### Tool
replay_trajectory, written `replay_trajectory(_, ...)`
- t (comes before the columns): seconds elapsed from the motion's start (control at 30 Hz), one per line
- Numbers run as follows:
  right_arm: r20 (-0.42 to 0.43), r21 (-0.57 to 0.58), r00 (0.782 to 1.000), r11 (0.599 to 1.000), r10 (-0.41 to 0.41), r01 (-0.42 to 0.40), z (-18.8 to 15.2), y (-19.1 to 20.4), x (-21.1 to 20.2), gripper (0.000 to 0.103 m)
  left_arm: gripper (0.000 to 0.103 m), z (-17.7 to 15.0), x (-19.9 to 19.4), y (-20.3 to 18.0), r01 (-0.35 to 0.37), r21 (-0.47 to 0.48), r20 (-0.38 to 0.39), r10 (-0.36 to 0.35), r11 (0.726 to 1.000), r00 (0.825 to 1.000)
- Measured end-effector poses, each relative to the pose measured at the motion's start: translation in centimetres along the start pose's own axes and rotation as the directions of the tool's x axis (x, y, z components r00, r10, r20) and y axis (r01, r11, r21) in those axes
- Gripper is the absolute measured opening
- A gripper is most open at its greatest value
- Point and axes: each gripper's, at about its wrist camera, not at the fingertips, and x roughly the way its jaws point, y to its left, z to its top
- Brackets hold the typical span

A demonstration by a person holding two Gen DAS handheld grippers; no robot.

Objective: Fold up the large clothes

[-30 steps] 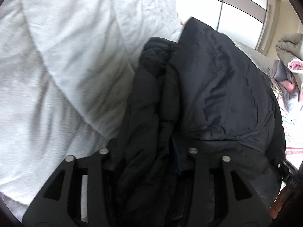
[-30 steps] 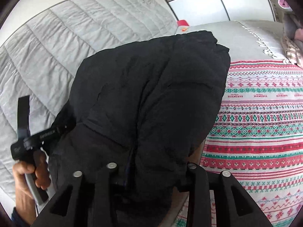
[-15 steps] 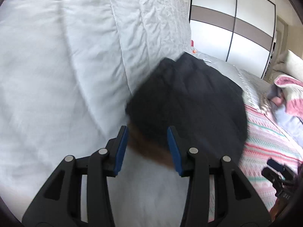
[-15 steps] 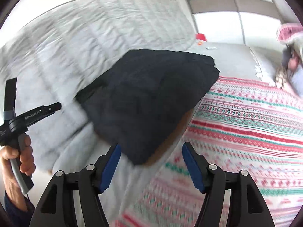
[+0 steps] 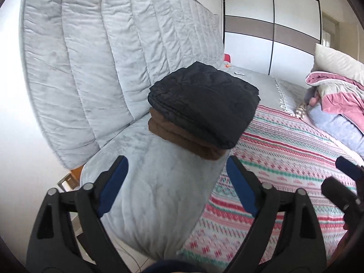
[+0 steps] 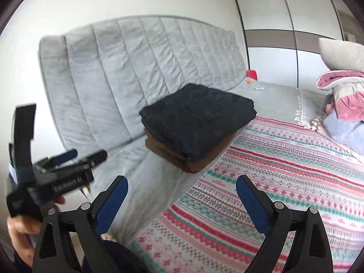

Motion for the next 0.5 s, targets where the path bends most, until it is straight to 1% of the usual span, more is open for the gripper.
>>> replay_trajectory(0.1, 0.050, 0.013, 0.999, 1.000, -0.004, 0.003, -0.6, 0.2, -2.8, 0.099, 0.091, -1.0, -2.0, -0.1, -0.021, -0.017, 0.009, 0.021, 1.000, 1.000)
replay_trajectory(0.17, 0.060, 0.019, 0.998, 1.000, -0.009, 0.008, -0.7, 0.2, -3.7, 0.101, 0.092, -1.6, -3.4, -0.2, -0.037, -0.018, 0.016, 0.037, 0.999, 0.999)
replay_trajectory(0.33, 0.076, 0.039, 0.997, 0.999, -0.031, 0.029, -1.7, 0.0, -5.2, 0.102, 0.094, -3.2, -6.1, -0.8, -0.086, -0.009, 0.047, 0.087, 0.996, 0.995)
replay_trajectory(0.4, 0.083, 0.047, 0.996, 0.998, -0.032, 0.028, -2.0, -0.3, -5.6, 0.102, 0.095, -3.7, -6.8, -1.0, -0.094, -0.010, 0.056, 0.095, 0.996, 0.994)
replay_trajectory(0.5, 0.098, 0.033, 0.994, 0.998, -0.050, 0.047, -2.4, -0.3, -6.2, 0.102, 0.097, -4.6, -7.7, -1.4, -0.080, -0.003, 0.054, 0.080, 0.997, 0.995)
